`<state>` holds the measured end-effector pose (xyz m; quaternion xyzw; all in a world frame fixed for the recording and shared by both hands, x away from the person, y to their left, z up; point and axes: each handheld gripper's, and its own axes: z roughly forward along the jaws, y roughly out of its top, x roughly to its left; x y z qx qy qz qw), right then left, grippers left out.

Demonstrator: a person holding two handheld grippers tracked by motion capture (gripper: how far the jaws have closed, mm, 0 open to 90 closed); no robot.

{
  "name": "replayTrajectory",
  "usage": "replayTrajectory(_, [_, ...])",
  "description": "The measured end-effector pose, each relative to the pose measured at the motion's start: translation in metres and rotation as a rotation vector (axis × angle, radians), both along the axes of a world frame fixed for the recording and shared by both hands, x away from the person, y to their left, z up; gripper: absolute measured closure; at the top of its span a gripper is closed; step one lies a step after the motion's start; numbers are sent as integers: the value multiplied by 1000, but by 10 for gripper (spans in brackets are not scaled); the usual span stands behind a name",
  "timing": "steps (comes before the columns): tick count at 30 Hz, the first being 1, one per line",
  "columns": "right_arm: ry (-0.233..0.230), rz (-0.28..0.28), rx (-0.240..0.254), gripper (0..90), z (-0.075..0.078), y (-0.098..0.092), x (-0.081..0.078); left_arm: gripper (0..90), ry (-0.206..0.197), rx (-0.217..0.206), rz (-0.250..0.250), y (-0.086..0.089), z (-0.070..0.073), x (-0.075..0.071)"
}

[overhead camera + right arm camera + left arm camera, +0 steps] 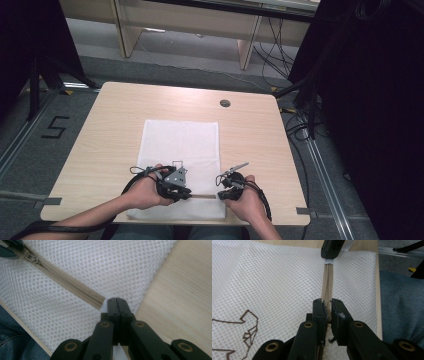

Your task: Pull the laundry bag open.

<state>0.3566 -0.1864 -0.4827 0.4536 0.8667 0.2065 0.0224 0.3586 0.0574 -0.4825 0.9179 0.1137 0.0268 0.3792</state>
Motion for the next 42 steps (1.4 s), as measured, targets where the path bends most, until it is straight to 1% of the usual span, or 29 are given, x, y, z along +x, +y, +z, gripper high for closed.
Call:
replayTrajectory(1, [0,0,0,900,0,0,0,814,9,-5,4,1,0,0])
replayTrajectory(2, [0,0,-1,900,0,0,0,814,3,-2,1,2,0,1])
replayTrajectory(3, [0,0,0,900,0,0,0,814,14,-8,7,2,0,1])
replayTrajectory(4, [0,0,-1,900,0,0,0,814,6,-6,0,3,0,1])
replayTrajectory(5, [2,1,1,900,0,0,0,814,12,-9,3,3,0,1])
replayTrajectory(7, [0,0,0,900,0,0,0,814,11,-3,0,2,0,1])
replayTrajectory(8, [0,0,-1,900,0,0,0,814,-4,10,-14,4,1,1])
replayTrajectory(9, [0,1,0,900,0,0,0,814,7,2,4,4,1,1])
replayTrajectory(11, [2,2,0,900,0,0,0,814,10,8,-3,6,2,2])
replayTrajectory(12, [2,2,0,900,0,0,0,814,6,1,3,6,2,1])
replayTrajectory(13, [0,1,-1,900,0,0,0,814,14,-9,7,8,2,1])
replayTrajectory(15, [0,0,0,900,0,0,0,814,17,-9,9,8,2,1])
replayTrajectory(16, [0,1,-1,900,0,0,0,814,9,-4,6,8,2,1])
replayTrajectory(21, [0,1,-1,900,0,0,0,814,8,1,-2,8,2,1])
replayTrajectory(22, [0,1,0,900,0,0,0,814,3,9,-4,9,2,1])
replayTrajectory(23, [0,1,0,900,0,0,0,814,13,-7,1,9,2,0])
replayTrajectory(24, [-5,9,2,900,0,0,0,814,10,-1,-3,9,2,1])
replayTrajectory(25, [-2,2,0,900,0,0,0,814,12,5,-2,10,3,1])
replayTrajectory(29, [-2,2,-1,900,0,0,0,814,10,1,0,10,2,0])
replayTrajectory(31, [-18,27,4,900,-1,-1,1,814,14,-2,1,10,2,0])
replayTrajectory(33, [-11,18,4,900,-1,-1,1,814,22,-9,2,11,2,0])
replayTrajectory(34, [-10,20,5,900,-1,-1,1,814,13,-1,4,12,2,0])
replayTrajectory(36, [-14,20,4,900,-1,-1,1,814,13,-6,5,14,3,0])
replayTrajectory(37, [-12,20,4,900,-1,-1,1,814,22,-6,9,14,3,0])
replayTrajectory(39, [-12,19,3,900,-1,-1,1,814,22,-4,-1,15,2,1])
replayTrajectory(40, [0,3,1,900,0,0,0,814,18,-9,11,15,2,0])
replayTrajectory(42, [-5,10,3,900,0,0,0,814,17,-8,7,15,2,0])
